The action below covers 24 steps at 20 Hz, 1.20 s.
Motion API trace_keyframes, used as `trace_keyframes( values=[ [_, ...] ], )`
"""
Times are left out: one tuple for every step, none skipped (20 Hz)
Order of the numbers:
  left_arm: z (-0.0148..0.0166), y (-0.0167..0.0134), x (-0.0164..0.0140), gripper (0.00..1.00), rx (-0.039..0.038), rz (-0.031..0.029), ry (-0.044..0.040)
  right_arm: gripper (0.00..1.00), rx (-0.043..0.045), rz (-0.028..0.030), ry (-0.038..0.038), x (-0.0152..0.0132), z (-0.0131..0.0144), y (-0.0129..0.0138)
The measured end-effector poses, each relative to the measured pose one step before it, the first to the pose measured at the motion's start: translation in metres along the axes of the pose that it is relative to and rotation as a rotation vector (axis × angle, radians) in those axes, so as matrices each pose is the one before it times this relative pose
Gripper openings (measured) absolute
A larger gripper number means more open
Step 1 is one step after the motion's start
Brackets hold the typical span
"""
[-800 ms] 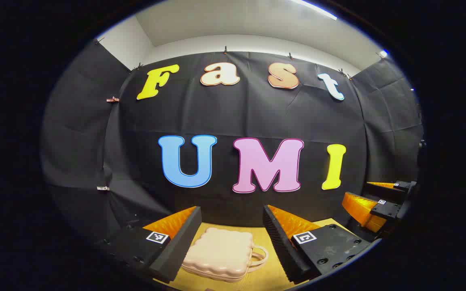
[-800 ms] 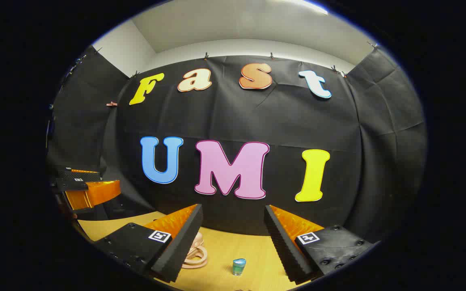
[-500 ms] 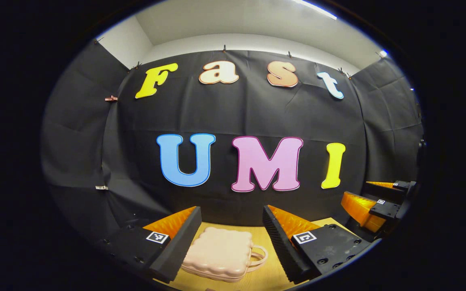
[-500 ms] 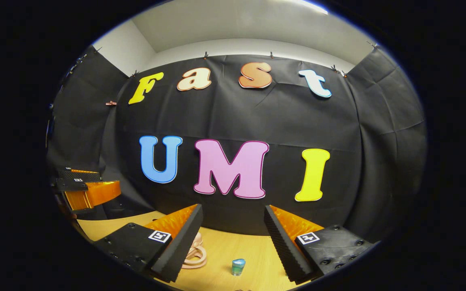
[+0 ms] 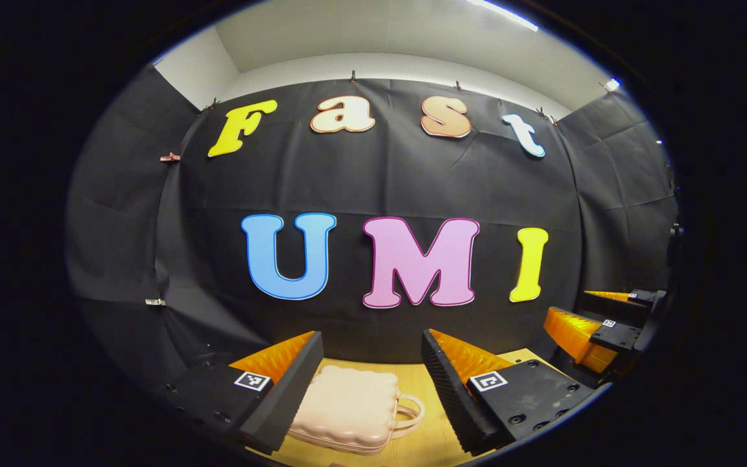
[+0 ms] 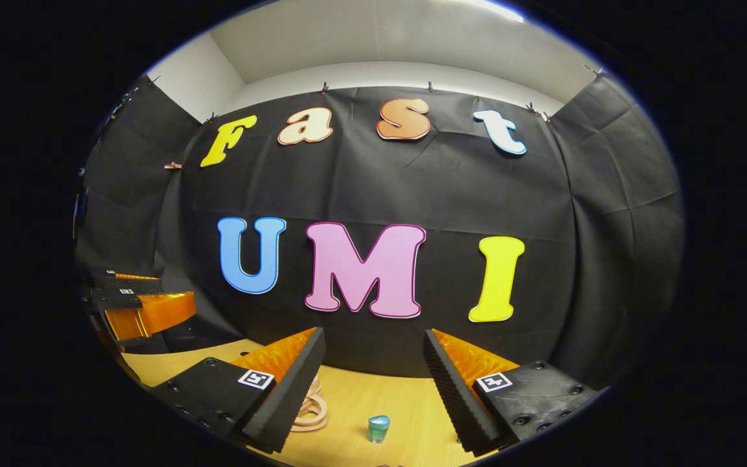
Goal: First open the suitcase, pack the skin care products into it, and then close the suitcase.
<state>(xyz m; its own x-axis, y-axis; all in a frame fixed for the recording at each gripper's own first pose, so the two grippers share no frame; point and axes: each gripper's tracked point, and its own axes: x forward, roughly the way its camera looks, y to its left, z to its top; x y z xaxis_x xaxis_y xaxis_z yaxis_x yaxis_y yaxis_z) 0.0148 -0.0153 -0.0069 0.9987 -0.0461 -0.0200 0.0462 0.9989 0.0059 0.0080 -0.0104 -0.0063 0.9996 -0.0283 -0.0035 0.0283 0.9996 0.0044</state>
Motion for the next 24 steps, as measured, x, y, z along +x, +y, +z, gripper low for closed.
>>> trace_keyframes(
  values=[
    [-0.002, -0.00175, 0.00116, 0.96, -0.00232, -0.00421, 0.00241, 0.95, -0.00422, -0.00894, -0.00092, -0.00026, -0.0009, -0.00296],
    [-0.00183, -0.00244, 0.00135, 0.96, -0.00663, -0.00861, 0.00024, 0.95, -0.00283, -0.00945, -0.00222, -0.00055, -0.00008, -0.00273],
    [-0.00077, -0.00482, 0.00225, 0.96, -0.00833, -0.01678, 0.0011, 0.96, -0.00293, -0.00867, -0.0035, -0.00047, 0.00155, -0.0031],
    [-0.00385, -0.00541, 0.00317, 0.95, -0.00403, -0.01675, 0.00663, 0.96, -0.00562, -0.01079, -0.00012, -0.00088, 0.00011, -0.00453],
    [-0.00502, -0.00465, 0.00448, 0.96, 0.00061, -0.01388, 0.01282, 0.96, -0.0046, -0.01058, -0.00349, -0.00051, 0.00133, -0.00461],
    [-0.00589, -0.00416, 0.00642, 0.96, 0.00064, -0.01311, 0.0128, 0.96, -0.00574, -0.00891, -0.00437, -0.00094, 0.00195, -0.00416],
    [-0.00637, -0.00651, 0.00734, 0.96, -0.00088, -0.01822, 0.01512, 0.96, -0.00906, -0.01103, -0.00631, -0.00075, 0.00192, -0.00567],
    [-0.01284, -0.01044, 0.01152, 0.95, -0.00896, -0.02968, 0.02646, 0.96, -0.02021, -0.02142, -0.01229, -0.00055, 0.00245, -0.01036],
    [-0.02521, -0.01465, 0.02355, 0.96, -0.01484, -0.03825, 0.05194, 0.96, -0.01674, -0.02664, 0.00023, -0.00055, -0.00449, -0.01335],
    [-0.02941, -0.00963, 0.02502, 0.96, 0.00448, -0.02043, 0.06564, 0.96, 0.01213, -0.01208, 0.01793, -0.00263, -0.00714, -0.00705],
    [-0.01797, -0.00498, 0.01621, 0.96, 0.01287, -0.00898, 0.04204, 0.96, 0.00918, -0.00957, 0.01614, -0.00085, -0.00629, -0.00557],
    [-0.01707, -0.00377, 0.01573, 0.96, 0.01875, -0.00722, 0.03932, 0.96, 0.002, -0.00801, 0.0173, -0.00121, -0.00864, -0.0065],
    [-0.01761, -0.00172, 0.01553, 0.96, 0.02258, 0.00477, 0.04343, 0.96, -0.01151, -0.00489, 0.01789, 0.00094, -0.00874, -0.00631],
    [-0.01791, -0.00188, 0.01699, 0.96, 0.01706, -0.00017, 0.04085, 0.96, -0.02476, -0.00378, 0.01217, 0.00198, -0.00685, -0.00689],
    [-0.01685, -0.00522, 0.01625, 0.94, 0.00775, -0.01089, 0.04651, 0.96, -0.01493, -0.00793, 0.01089, 0.00231, -0.00518, -0.00879],
    [-0.01589, -0.00265, 0.01464, 0.93, 0.00615, -0.00551, 0.04056, 0.96, 0.00039, -0.00881, -0.00335, 0.00328, -0.00132, -0.00736],
    [-0.01347, -0.00136, 0.01573, 0.89, 0.00561, 0.00064, 0.04139, 0.96, 0.0013, -0.00784, -0.00974, 0.00467, -0.00016, -0.00676],
    [-0.01536, -0.00284, 0.01608, 0.84, 0.00645, 0.00003, 0.04409, 0.96, -0.00827, -0.00391, -0.00299, 0.00609, -0.00367, -0.00539],
    [-0.0126, -0.00166, 0.01508, 0.79, 0.00901, 0.00535, 0.04252, 0.95, -0.01515, 0.00111, 0.00124, 0.00674, -0.0071, -0.0037],
    [-0.00987, 0.00074, 0.01303, 0.78, 0.00417, 0.01445, 0.02814, 0.95, -0.00876, 0.00271, 0.01766, 0.00637, -0.00872, -0.00477],
    [-0.00914, 0.00061, 0.01439, 0.78, 0.00377, 0.01692, 0.02842, 0.96, 0.00617, 0.00197, 0.02122, 0.00641, -0.00792, -0.00494],
    [-0.01032, 0.00394, 0.01153, 0.76, 0.00682, 0.02339, 0.03629, 0.97, 0.01876, -0.00392, 0.01468, 0.00493, -0.00394, -0.00591],
    [-0.00882, 0.00322, 0.01044, 0.71, 0.00241, 0.0236, 0.03612, 0.96, 0.02356, -0.00949, 0.01028, 0.00501, -0.00392, -0.00763],
    [-0.01083, 0.0016, 0.00963, 0.69, 0.0017, 0.02174, 0.04219, 0.96, 0.01943, -0.0142, 0.01019, 0.00466, -0.00418, -0.00705]
  ],
)
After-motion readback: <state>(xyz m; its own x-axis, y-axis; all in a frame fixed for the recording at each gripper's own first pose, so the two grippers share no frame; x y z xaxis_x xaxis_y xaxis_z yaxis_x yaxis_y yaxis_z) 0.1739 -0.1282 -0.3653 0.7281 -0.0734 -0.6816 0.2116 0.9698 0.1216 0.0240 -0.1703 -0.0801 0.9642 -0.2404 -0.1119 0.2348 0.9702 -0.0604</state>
